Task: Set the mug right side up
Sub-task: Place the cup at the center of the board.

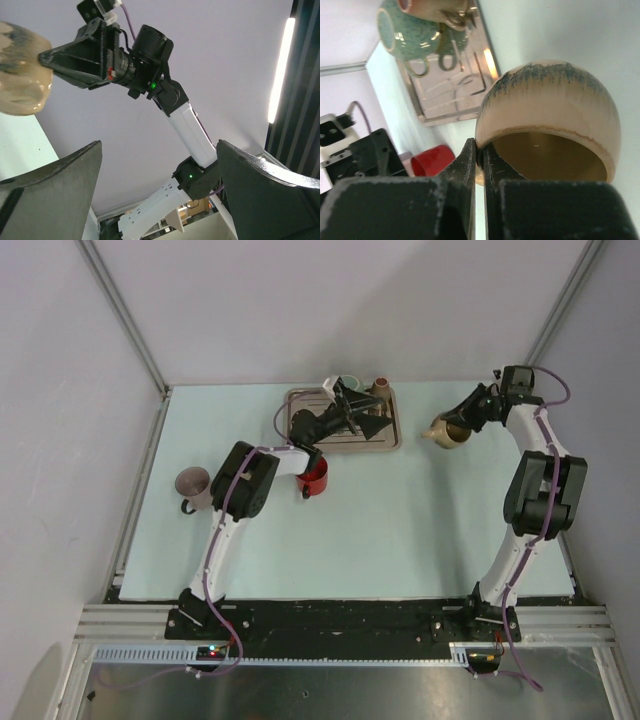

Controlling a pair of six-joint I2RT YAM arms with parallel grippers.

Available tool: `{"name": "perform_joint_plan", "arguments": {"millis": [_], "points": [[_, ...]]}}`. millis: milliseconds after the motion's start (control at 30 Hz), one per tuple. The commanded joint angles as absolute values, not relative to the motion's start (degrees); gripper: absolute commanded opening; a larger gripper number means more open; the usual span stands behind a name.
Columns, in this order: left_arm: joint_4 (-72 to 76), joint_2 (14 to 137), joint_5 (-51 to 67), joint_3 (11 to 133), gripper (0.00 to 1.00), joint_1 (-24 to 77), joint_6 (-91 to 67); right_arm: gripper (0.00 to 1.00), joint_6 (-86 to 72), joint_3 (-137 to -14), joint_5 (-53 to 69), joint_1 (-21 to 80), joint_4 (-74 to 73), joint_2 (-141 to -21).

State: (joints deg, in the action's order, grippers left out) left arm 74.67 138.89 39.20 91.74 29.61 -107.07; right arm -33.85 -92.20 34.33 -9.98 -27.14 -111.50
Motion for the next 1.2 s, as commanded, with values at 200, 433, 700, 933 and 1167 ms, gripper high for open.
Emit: {"name": "perform_joint_plan", "arguments": {"millis": [200, 433, 700, 933, 1167], "points": [[80.18, 134.59, 39.02, 93.33, 0.98, 28.81, -107.19, 0.0, -19.98, -106.73, 30.65, -8.28, -45.21, -119.75], [80.22, 134.3, 39.26, 92.5, 0.98, 28.21, -106.34, 0.0, -13.99, -115.54, 28.68, -7.45, -56.54, -125.31], [80.16, 134.32, 39.23, 92.3, 0.98, 28.02, -106.26, 0.06, -11.42, -118.29, 25.0, -7.04, -59.79, -127.84], [80.22, 134.38, 39.29, 91.93, 0.98, 28.07, -106.03, 0.2, -9.12, -120.02, 21.9, -5.61, -61.89, -129.33], [80.11, 134.62, 39.29, 92.06, 0.98, 27.97, -105.85, 0.27, -7.19, -121.44, 17.93, -3.68, -63.16, -129.78]]}}
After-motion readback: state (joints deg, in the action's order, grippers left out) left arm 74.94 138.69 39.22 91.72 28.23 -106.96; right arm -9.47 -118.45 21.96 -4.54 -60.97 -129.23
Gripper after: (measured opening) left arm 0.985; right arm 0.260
